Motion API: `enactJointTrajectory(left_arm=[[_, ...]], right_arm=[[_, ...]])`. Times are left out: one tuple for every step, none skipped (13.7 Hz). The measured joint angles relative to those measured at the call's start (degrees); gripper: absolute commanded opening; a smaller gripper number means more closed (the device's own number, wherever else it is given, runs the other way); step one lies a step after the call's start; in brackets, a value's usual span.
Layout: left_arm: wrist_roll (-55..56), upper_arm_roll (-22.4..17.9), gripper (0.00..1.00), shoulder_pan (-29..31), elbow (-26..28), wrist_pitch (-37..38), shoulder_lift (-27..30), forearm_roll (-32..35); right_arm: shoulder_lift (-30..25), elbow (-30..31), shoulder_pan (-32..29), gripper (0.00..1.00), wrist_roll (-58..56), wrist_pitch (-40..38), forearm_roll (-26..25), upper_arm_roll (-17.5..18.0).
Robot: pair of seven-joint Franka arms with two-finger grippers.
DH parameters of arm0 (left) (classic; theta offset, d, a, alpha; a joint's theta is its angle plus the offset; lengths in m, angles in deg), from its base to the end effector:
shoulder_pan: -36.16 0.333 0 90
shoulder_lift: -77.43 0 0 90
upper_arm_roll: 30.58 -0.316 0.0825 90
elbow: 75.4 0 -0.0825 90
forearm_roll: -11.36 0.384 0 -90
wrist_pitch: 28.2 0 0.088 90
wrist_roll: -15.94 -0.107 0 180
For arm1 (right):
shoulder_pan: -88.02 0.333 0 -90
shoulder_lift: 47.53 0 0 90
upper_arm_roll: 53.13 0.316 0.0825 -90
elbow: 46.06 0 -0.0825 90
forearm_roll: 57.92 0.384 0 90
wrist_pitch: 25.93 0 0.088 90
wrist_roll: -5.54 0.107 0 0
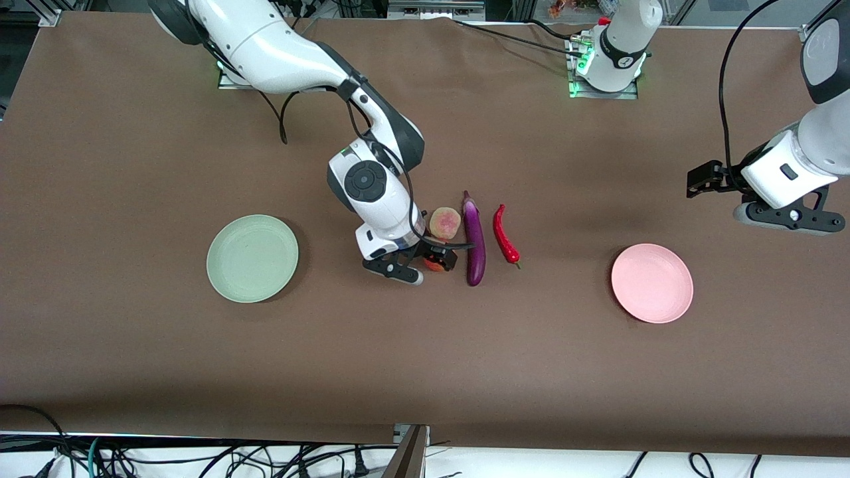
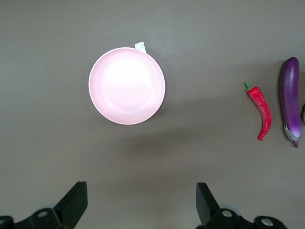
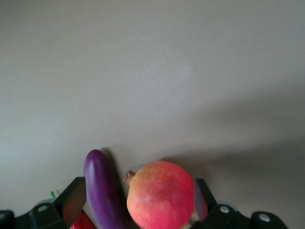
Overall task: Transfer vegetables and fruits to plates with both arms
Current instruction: 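Reach the right gripper to the red pomegranate and grasp it, then carry the pomegranate onto the green plate while the left gripper grasps the chili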
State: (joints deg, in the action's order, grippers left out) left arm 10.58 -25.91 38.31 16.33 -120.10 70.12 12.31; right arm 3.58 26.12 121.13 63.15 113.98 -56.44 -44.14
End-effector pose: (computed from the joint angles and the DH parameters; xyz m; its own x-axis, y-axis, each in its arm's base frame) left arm 0.5878 -0.0216 0.5402 0.9827 -0.1379 -0.1239 -0.1383 -0.9904 0.0056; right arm 0.6015 0.4959 0.2533 0.9320 -0.3610 0.0329 -0.3325 -0.8875 -0.3190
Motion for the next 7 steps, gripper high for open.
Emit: enactJointTrajectory(left_arm=[[0.0,0.0,1.0,0.0,0.0,0.0,0.0,0.0],[0.0,0.0,1.0,0.0,0.0,0.0,0.0,0.0],[0.0,0.0,1.0,0.0,0.0,0.0,0.0,0.0],[0.0,0.0,1.0,0.0,0.0,0.0,0.0,0.0],[0.0,0.1,1.0,-0.1,0.0,0.0,0.0,0.0],[0.0,0.1,1.0,-0.1,0.0,0.0,0.0,0.0],[0.0,0.1,1.0,-0.1,0.0,0.0,0.0,0.0]], right_arm=[[0.9,-0.1,0.7,1.0,0.3,1.0,0.0,-0.7],[1.5,-0.1,1.6,1.0,0.6,1.5,0.0,-1.4],[2.0,-0.1,2.4,0.99,0.8,1.6,0.0,-2.1],[2.5,-0.1,3.2,0.98,0.9,1.6,0.0,-2.6],[2.9,-0.1,3.7,0.94,1.3,1.6,0.0,-2.9],[3.3,-0.1,4.0,0.8,1.9,1.6,0.0,-3.1],[3.6,-0.1,4.2,0.63,2.5,1.6,0.0,-3.1]])
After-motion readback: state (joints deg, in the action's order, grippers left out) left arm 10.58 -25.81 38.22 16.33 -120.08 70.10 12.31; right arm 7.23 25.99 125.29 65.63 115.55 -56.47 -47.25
